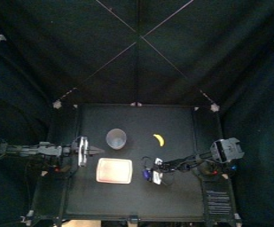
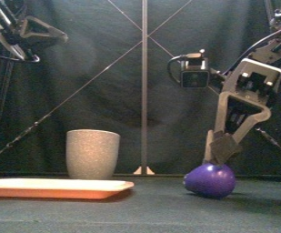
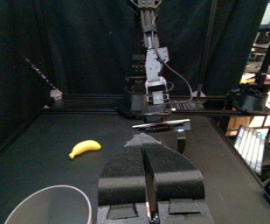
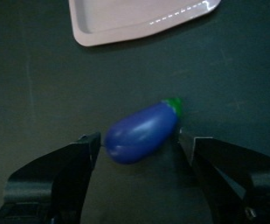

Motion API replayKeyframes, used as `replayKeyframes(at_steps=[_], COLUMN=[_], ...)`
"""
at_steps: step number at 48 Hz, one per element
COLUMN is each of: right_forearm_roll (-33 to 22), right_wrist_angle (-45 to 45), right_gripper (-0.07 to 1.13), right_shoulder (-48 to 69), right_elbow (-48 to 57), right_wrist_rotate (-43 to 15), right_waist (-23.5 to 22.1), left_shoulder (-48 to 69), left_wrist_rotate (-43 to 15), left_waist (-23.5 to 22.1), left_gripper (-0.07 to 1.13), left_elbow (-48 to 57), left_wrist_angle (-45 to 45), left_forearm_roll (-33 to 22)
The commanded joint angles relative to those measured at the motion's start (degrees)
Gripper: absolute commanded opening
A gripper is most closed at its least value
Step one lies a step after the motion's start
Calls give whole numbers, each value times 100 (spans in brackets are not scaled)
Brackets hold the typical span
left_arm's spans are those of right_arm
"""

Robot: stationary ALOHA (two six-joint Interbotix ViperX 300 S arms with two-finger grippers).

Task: Pick the eggplant then place it on the pink plate
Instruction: Pick the eggplant

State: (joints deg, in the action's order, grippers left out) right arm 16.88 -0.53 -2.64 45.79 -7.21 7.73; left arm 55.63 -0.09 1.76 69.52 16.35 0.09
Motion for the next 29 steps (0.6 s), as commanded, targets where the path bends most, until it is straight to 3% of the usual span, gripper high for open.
replayKeyframes(at_steps=[1, 29], right_forearm_roll=[44, -141], right_wrist_angle=[-211, -554], right_gripper=[104, 98], right_shoulder=[-18, -334], right_elbow=[-237, -457], right_wrist_rotate=[0, 18], right_waist=[-105, -70], left_shoulder=[-18, -18], left_wrist_rotate=[-9, 0], left_waist=[18, 18], left_gripper=[-3, -3], left_elbow=[-70, -62], left_wrist_angle=[26, 26], left_forearm_roll=[-18, -18])
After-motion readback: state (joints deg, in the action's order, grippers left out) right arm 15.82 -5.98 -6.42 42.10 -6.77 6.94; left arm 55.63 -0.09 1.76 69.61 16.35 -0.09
